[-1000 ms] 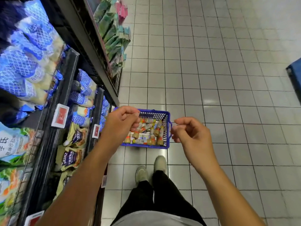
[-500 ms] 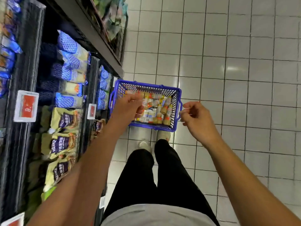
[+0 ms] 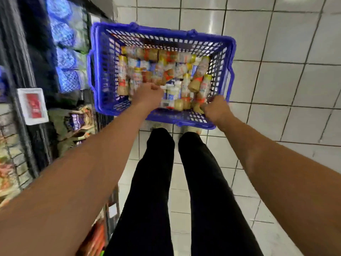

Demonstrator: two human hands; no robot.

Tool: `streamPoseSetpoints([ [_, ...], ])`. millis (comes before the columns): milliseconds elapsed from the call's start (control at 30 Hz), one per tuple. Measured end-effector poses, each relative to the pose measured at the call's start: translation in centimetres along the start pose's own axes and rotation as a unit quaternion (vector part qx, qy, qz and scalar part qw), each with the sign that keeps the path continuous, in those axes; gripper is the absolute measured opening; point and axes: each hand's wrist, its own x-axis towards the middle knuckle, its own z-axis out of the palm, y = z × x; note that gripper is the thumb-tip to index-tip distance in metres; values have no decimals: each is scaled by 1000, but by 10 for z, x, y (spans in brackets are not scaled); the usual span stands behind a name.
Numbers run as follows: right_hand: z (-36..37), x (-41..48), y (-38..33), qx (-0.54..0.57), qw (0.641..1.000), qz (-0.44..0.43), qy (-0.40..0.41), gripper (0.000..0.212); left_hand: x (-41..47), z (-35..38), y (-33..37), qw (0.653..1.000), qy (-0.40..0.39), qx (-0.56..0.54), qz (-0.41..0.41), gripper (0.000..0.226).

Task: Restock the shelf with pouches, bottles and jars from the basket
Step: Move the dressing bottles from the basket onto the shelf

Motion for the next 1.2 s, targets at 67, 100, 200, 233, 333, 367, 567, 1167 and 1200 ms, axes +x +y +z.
streamPoseSetpoints([
  [67,19,39,13,-25,999,29,-4,16,40,15,-9,999,16,31,-7,11],
  [100,29,59,21,-39,998,46,-2,32,57,22,-11,999,21,47,-13,8],
  [200,58,103,34,-48,997,65,10,40,99,37,-17,992,56,110,-4,40],
  [233,67,114,36,-36,996,80,27,38,112,41,-19,989,81,121,14,44],
  [333,90,130,34,-26,986,128,100,44,140,49,-28,983,93,151,43,49],
  [367,95,134,35,-42,983,135,118,44,147,51,-29,982,84,164,38,53],
  [567,103,149,47,-10,985,148,93,36,168,49,-36,980,66,182,40,56],
  [1167,78,83,34,362,920,149,-11,28,110,21,-21,984,-105,139,36,47],
  [1200,74,72,30,372,918,136,-11,25,98,17,-18,987,-110,112,43,41],
])
